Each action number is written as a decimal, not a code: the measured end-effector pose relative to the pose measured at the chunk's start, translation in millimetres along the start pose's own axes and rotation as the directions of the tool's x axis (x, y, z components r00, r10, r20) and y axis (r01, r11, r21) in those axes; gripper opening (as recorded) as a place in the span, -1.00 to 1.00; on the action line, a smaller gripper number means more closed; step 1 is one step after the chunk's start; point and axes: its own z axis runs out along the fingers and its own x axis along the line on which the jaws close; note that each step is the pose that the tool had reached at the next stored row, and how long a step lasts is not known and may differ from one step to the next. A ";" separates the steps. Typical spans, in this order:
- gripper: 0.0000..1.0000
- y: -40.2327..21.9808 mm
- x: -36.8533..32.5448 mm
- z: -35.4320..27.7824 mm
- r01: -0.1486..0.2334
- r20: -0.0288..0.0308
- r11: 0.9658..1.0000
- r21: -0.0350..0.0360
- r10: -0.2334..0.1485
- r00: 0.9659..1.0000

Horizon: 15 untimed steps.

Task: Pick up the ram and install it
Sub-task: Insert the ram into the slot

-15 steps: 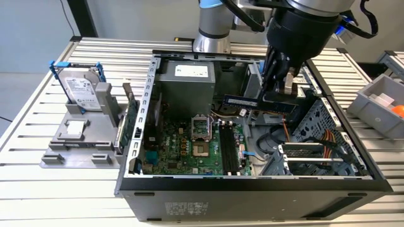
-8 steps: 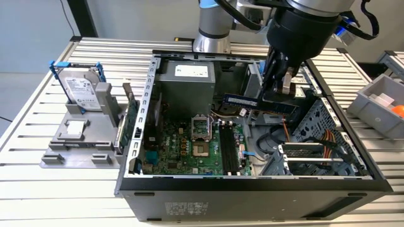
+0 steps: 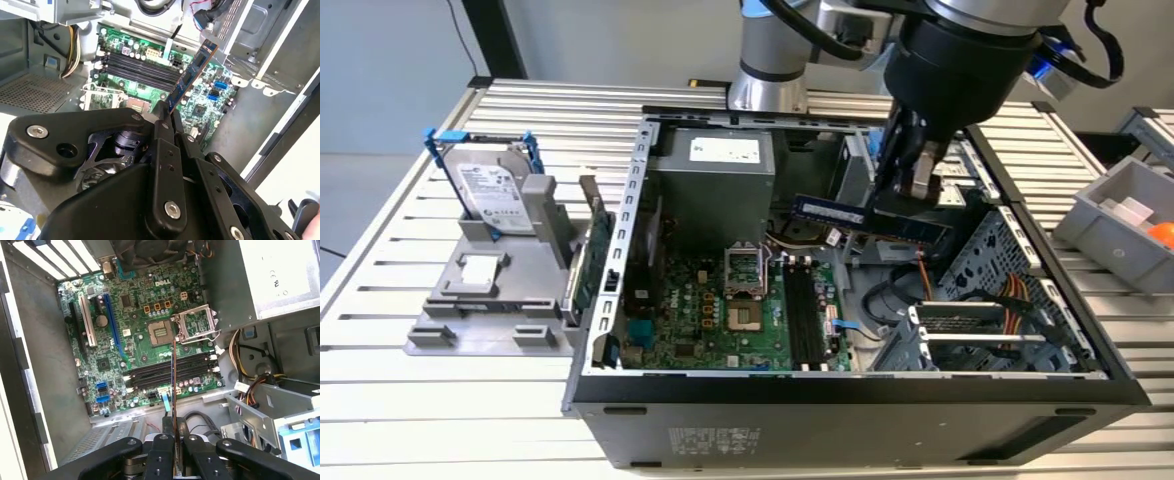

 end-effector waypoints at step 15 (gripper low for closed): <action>-1.00 0.0 0.0 0.2 -0.113 0.004 0.994 0.001 0.113 0.994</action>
